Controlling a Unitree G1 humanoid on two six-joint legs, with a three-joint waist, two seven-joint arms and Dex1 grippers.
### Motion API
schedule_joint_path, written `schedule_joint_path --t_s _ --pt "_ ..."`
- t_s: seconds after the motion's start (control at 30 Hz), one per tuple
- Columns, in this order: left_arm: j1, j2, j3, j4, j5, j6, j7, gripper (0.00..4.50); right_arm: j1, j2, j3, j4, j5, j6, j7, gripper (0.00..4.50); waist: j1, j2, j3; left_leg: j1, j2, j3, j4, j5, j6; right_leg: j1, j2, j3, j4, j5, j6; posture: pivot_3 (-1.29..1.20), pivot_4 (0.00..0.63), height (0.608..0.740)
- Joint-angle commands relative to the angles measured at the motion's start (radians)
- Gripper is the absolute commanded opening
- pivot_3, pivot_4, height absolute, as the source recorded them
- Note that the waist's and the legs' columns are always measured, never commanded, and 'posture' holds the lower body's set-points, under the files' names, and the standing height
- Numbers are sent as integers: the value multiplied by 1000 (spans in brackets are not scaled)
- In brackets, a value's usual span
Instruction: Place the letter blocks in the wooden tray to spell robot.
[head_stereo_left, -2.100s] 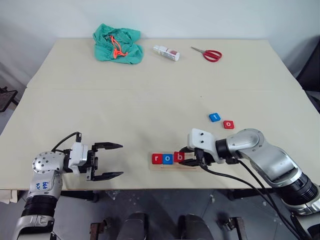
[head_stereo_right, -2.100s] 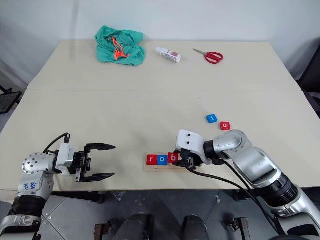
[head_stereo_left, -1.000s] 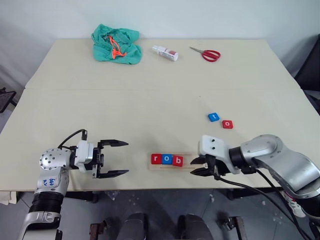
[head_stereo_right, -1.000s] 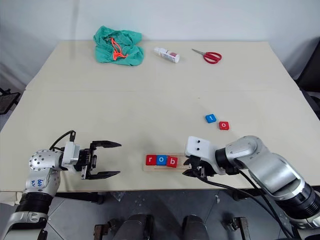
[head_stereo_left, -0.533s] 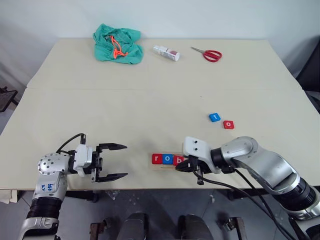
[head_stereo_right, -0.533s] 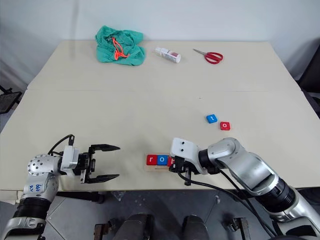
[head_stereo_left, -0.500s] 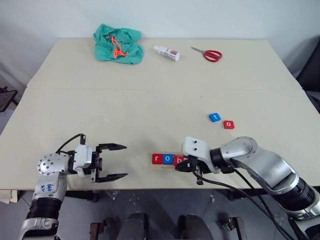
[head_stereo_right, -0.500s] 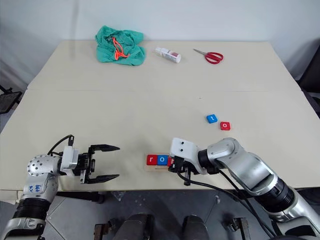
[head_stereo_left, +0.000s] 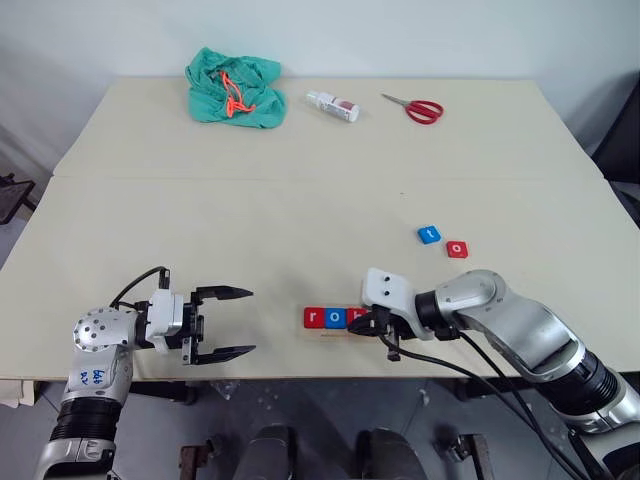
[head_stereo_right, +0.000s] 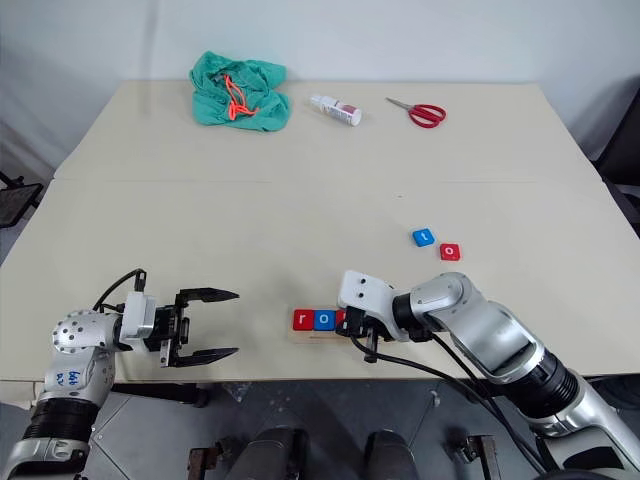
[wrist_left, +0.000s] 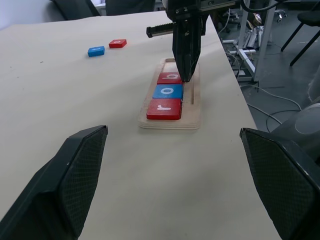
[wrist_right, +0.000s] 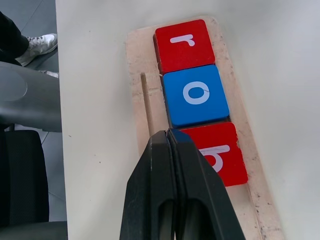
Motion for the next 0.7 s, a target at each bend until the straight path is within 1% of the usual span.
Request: schedule_joint_path --t_s 0.03,0.17,0.27,0.33,0.37,0.43,0.53,0.7 --pt "-13 0 6 -2 -2 -10 -1 4500 -14 -8 -76 -79 48 6 10 31 0 0 0 0 0 0 0 0 0 0 0 0 0 0 0 0 150 740" --pt "-16 -3 4 3 -2 -13 -3 4500 -6 -35 -135 -96 87 31 19 31 1 0 0 0 0 0 0 0 0 0 0 0 0 0 0 0 150 740" --pt "-20 -6 3 9 0 -14 -4 4500 32 -87 -183 -78 91 -9 42 31 4 0 0 0 0 0 0 0 0 0 0 0 0 0 0 0 150 740" --pt "-20 -7 3 10 0 -15 -5 4500 47 -100 -212 -61 94 -25 39 31 2 0 0 0 0 0 0 0 0 0 0 0 0 0 0 0 150 740" --pt "-17 -8 3 11 0 -17 -5 4500 62 -104 -246 -45 94 -35 27 31 1 0 0 0 0 0 0 0 0 0 0 0 0 0 0 0 150 740" --pt "-17 -12 2 15 0 -20 -4 4500 102 -91 -361 40 81 -79 -34 31 1 0 0 0 0 0 0 0 0 0 0 0 0 0 0 0 150 740" --pt "-19 -16 0 22 0 -23 -7 4500 168 -86 -485 126 82 -98 -92 583 6 0 0 0 0 1 0 0 0 0 -1 0 0 0 0 0 150 740" --pt "-34 -22 -5 46 2 -30 -14 4500 260 -63 -615 205 56 -174 -190 2296 3 0 0 0 0 2 -1 0 0 0 0 0 0 0 0 0 150 740"
